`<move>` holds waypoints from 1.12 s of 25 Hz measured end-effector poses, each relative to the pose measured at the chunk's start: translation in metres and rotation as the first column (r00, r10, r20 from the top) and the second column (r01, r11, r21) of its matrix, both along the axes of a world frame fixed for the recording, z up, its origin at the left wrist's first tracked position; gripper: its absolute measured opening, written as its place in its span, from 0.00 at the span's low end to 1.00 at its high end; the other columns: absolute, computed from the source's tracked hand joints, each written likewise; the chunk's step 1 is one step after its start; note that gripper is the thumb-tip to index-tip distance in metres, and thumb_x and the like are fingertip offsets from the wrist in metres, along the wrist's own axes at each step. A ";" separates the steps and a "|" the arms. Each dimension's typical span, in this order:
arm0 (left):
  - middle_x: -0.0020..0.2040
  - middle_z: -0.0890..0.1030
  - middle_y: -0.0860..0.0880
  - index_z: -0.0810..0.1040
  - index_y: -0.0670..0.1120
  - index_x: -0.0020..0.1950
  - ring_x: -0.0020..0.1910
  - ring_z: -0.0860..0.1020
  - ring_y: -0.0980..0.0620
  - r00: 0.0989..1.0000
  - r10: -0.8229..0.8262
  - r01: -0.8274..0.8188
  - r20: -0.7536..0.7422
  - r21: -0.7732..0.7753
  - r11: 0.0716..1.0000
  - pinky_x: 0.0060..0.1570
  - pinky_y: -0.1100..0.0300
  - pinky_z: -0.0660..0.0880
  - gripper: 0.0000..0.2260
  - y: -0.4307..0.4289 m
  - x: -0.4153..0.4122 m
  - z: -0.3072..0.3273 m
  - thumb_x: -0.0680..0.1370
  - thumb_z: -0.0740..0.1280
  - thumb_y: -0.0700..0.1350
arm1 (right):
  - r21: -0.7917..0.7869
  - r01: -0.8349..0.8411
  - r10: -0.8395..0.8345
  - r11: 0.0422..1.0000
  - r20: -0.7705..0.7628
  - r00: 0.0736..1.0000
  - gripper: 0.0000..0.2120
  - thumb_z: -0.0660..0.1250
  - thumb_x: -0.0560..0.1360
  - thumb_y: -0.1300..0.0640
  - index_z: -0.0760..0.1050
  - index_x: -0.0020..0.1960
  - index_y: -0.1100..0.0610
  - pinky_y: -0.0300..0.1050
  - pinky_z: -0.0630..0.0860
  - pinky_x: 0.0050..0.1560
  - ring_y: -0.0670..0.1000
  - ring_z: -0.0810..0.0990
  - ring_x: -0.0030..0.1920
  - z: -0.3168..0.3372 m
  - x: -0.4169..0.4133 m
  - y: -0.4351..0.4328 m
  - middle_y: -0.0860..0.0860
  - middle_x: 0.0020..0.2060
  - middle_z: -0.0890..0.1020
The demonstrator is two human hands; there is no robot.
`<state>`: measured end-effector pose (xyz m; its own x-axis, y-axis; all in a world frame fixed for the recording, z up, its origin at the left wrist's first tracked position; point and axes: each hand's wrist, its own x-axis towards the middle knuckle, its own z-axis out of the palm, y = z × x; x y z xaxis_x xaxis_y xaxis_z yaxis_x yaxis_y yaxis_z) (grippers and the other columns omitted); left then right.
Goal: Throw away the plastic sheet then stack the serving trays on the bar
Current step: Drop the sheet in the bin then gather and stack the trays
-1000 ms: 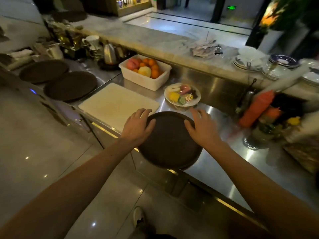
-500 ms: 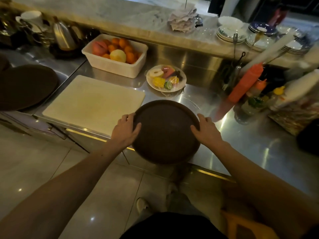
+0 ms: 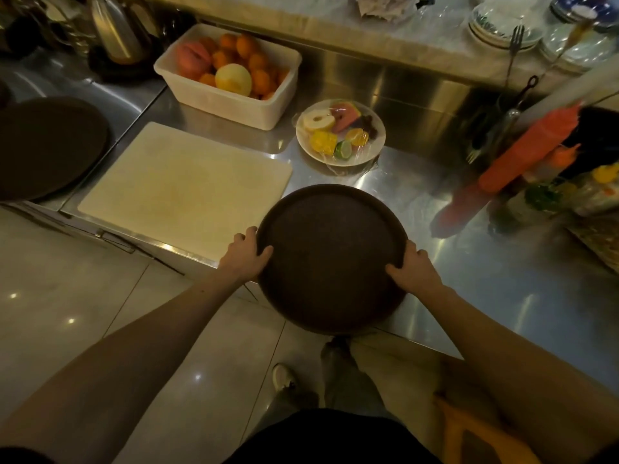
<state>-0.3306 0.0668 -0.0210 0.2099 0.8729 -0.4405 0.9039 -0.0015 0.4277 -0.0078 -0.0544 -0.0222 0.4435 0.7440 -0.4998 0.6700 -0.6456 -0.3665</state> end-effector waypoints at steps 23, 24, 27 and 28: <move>0.49 0.75 0.48 0.70 0.42 0.59 0.53 0.76 0.44 0.779 0.568 -0.514 0.264 -0.250 0.821 0.45 0.53 0.76 0.26 0.041 0.032 0.007 0.67 0.78 0.43 | 0.193 0.152 -0.128 0.970 -0.131 0.983 0.30 0.75 0.69 0.59 0.66 0.67 0.60 0.56 0.77 0.59 0.60 0.76 0.59 -0.004 0.035 0.024 0.60 0.61 0.73; 0.52 0.76 0.47 0.70 0.42 0.63 0.54 0.77 0.44 0.786 0.549 -0.505 0.284 -0.218 0.835 0.46 0.53 0.75 0.28 0.042 0.033 0.011 0.67 0.78 0.44 | 0.214 0.161 -0.130 0.963 -0.150 0.980 0.31 0.75 0.69 0.59 0.66 0.68 0.60 0.57 0.77 0.59 0.60 0.76 0.59 0.000 0.036 0.027 0.59 0.62 0.73; 0.61 0.77 0.43 0.69 0.41 0.67 0.59 0.77 0.41 0.825 0.467 -0.471 0.317 -0.071 0.879 0.50 0.53 0.76 0.31 0.051 0.030 0.021 0.68 0.78 0.48 | 0.297 0.225 -0.149 0.928 -0.256 0.955 0.29 0.75 0.70 0.59 0.67 0.68 0.58 0.55 0.79 0.56 0.58 0.77 0.57 0.013 0.038 0.042 0.57 0.60 0.75; 0.61 0.77 0.42 0.69 0.41 0.67 0.59 0.77 0.41 0.844 0.428 -0.446 0.323 -0.023 0.895 0.50 0.53 0.76 0.32 0.052 0.028 0.022 0.69 0.77 0.49 | 0.329 0.264 -0.166 0.907 -0.298 0.940 0.28 0.74 0.70 0.59 0.68 0.67 0.57 0.55 0.80 0.55 0.57 0.78 0.56 0.019 0.037 0.047 0.56 0.59 0.75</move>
<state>-0.3023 0.1188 0.0011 -0.0802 0.9261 -0.3687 0.6356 0.3324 0.6968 0.0292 -0.0073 -0.0037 0.5056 0.7951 -0.3350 0.3802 -0.5539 -0.7407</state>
